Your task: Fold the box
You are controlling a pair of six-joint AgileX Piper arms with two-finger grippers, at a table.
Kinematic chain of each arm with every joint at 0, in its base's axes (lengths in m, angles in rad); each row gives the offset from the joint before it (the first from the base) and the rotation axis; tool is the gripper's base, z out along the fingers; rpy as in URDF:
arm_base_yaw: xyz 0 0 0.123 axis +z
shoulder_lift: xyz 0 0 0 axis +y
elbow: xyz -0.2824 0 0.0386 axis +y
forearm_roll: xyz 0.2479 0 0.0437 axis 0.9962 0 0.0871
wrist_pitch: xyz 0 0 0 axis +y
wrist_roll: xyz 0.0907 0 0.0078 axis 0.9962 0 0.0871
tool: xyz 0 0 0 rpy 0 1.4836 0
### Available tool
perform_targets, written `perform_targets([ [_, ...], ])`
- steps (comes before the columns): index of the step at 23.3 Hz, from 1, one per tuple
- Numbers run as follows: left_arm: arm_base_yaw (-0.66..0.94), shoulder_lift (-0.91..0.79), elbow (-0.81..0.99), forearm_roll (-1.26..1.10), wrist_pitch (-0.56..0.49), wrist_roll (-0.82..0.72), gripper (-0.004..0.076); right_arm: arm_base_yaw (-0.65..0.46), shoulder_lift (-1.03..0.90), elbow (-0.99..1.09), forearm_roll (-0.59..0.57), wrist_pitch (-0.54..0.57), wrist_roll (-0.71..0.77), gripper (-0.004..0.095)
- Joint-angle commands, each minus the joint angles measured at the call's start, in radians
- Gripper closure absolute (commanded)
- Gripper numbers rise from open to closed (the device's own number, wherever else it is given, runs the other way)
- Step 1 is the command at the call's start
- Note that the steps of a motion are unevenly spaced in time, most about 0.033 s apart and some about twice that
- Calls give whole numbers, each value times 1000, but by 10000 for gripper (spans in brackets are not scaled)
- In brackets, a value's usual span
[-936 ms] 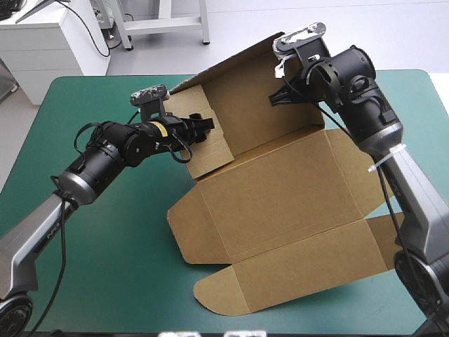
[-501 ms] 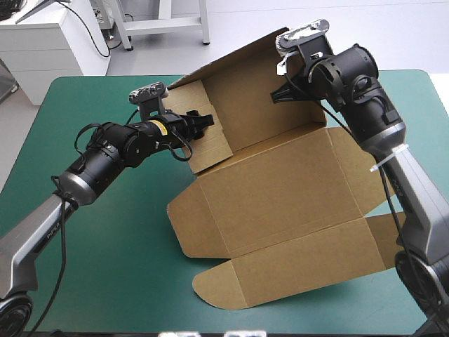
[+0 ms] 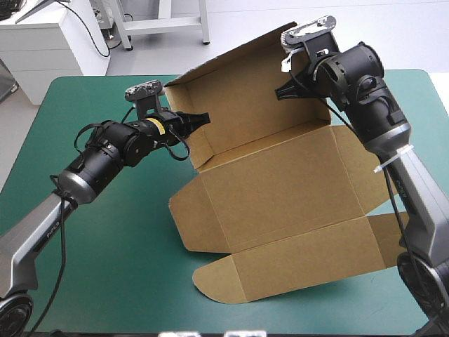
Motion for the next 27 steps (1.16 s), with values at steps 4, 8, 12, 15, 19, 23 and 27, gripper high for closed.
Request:
perform_targets([
  [4,6,47,-251,56,176,46,731,-90,2,-31,167,29,30,923],
  [8,22,204,-425,40,418,178,731,-141,77,25,352,52,-6,923],
  [12,33,349,-530,39,634,212,731,-141,89,170,366,52,-6,923],
  [15,33,391,-542,37,702,252,731,-141,89,259,366,52,-3,923],
  [19,33,416,-539,37,748,264,731,-141,95,306,366,52,-3,923],
  [23,33,418,-539,27,748,274,731,-141,118,336,381,52,-3,923],
  [27,33,420,-539,37,748,291,731,-141,148,335,400,52,-3,923],
])
